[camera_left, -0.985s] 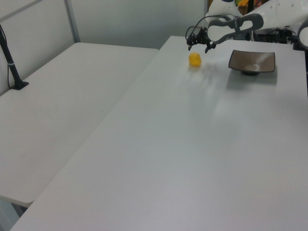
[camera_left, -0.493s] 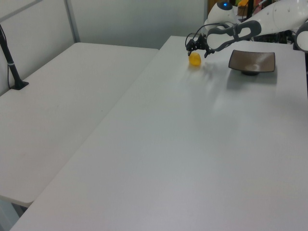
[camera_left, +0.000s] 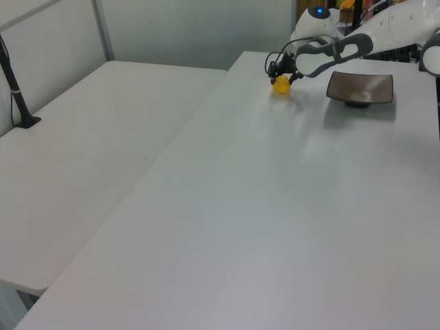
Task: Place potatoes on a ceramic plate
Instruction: 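Lower the open gripper around the yellow potato, then close the gripper on the yellow potato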
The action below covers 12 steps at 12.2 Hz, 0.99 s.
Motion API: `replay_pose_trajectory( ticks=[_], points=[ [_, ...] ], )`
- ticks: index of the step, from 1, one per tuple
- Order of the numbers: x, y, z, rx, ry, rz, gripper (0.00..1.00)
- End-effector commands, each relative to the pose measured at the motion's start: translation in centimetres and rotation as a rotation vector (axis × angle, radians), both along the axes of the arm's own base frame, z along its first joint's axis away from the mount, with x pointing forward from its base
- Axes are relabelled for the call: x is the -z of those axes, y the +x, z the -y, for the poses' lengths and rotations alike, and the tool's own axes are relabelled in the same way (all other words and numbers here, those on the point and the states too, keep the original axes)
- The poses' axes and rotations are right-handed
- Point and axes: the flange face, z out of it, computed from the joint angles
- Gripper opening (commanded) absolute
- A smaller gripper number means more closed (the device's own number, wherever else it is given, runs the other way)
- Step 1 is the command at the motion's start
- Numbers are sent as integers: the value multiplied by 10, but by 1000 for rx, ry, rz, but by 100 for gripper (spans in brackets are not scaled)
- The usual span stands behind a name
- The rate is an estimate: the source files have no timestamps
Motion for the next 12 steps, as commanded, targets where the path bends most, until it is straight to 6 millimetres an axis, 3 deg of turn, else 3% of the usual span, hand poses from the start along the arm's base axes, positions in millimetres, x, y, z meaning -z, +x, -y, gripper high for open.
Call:
replay_pose_trajectory(
  ticks=[1,2,4,5,9,12],
  points=[
    [3,4,-5,-55,-36,0,32],
    [4,4,-5,-57,-37,-4,24],
    [-1,3,-5,-55,-37,-1,22],
    [-15,1,-7,-55,-39,9,22],
    [-76,-14,-24,-62,-27,22,22],
    [-152,-34,-38,-67,18,-37,22]
  ],
)
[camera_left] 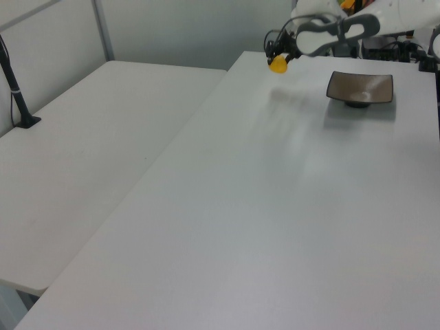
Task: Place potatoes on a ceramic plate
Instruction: 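Close the gripper on the yellow potato, then lift the potato and carry it over the brown plate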
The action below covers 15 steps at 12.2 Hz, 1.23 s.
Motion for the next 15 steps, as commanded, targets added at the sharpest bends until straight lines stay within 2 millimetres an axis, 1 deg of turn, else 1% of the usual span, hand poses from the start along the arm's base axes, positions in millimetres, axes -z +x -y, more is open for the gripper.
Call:
replay_pose_trajectory(
  ticks=[1,2,3,4,6,7,9,10,11,12,13,15],
  points=[
    [-87,-41,-34,-72,48,-113,23],
    [-106,-51,-44,-100,54,-127,23],
    [-129,-68,-59,-130,68,-146,23],
    [-147,-84,-82,-186,76,-175,24],
    [-170,-108,-109,-278,79,-250,25],
    [-178,-119,-124,-348,83,-304,25],
    [-193,-152,-137,-510,74,-354,25],
    [-200,-168,-140,-605,57,-356,25],
    [-201,-182,-142,-724,30,-380,25],
    [-197,-190,-138,-841,4,-415,25],
    [-193,-196,-130,-926,-18,-442,25],
    [-177,-210,-96,-1024,-44,-478,25]
  ],
)
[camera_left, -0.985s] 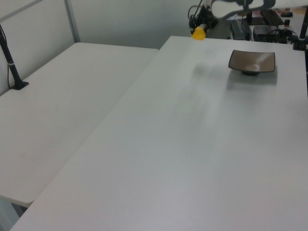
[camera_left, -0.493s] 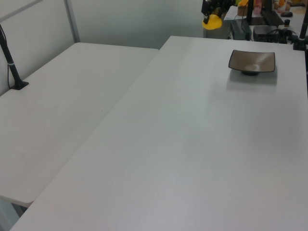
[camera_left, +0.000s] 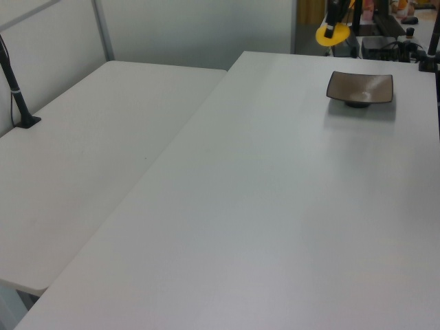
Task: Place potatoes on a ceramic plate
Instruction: 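Lift the potato and carry it over the brown plate, then lower the potato onto the plate and open the gripper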
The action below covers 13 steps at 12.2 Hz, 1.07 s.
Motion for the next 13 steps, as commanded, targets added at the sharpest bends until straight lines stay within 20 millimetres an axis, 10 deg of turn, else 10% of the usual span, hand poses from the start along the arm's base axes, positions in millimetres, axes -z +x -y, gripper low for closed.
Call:
replay_pose_trajectory(
  ticks=[1,5,13],
  points=[
    [27,-29,51,-150,-7,-39,25],
    [55,-55,121,-175,-46,-19,25],
    [192,-33,181,-145,-93,-19,25]
  ],
)
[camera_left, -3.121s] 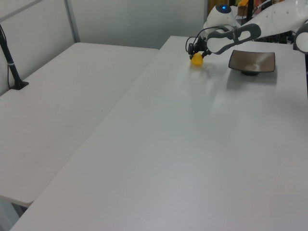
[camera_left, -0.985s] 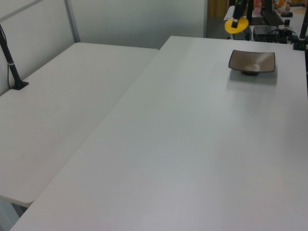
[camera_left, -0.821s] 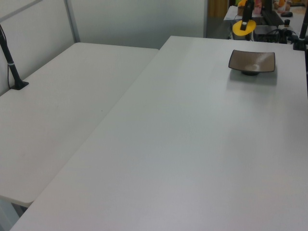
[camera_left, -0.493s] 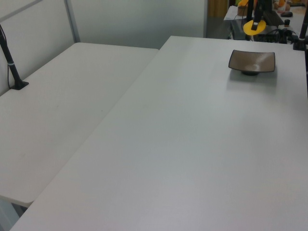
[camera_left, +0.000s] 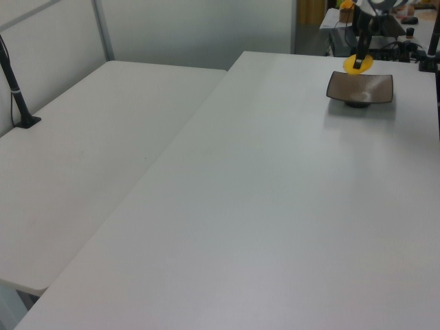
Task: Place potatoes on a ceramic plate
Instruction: 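Lower the potato onto the plate and open the gripper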
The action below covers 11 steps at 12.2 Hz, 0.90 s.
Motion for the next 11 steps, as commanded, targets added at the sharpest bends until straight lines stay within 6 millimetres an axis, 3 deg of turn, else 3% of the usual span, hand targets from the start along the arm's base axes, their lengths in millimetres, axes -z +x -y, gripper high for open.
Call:
replay_pose_trajectory(
  ticks=[1,4,6,7,9,11],
  points=[
    [50,-2,18,-9,-8,9,25],
    [73,-11,18,-18,-11,-1,33],
    [78,-11,19,-2,-3,-8,81],
    [77,-11,18,21,4,-11,100],
    [60,-5,11,70,6,12,100],
    [10,5,-19,116,10,60,100]
  ],
)
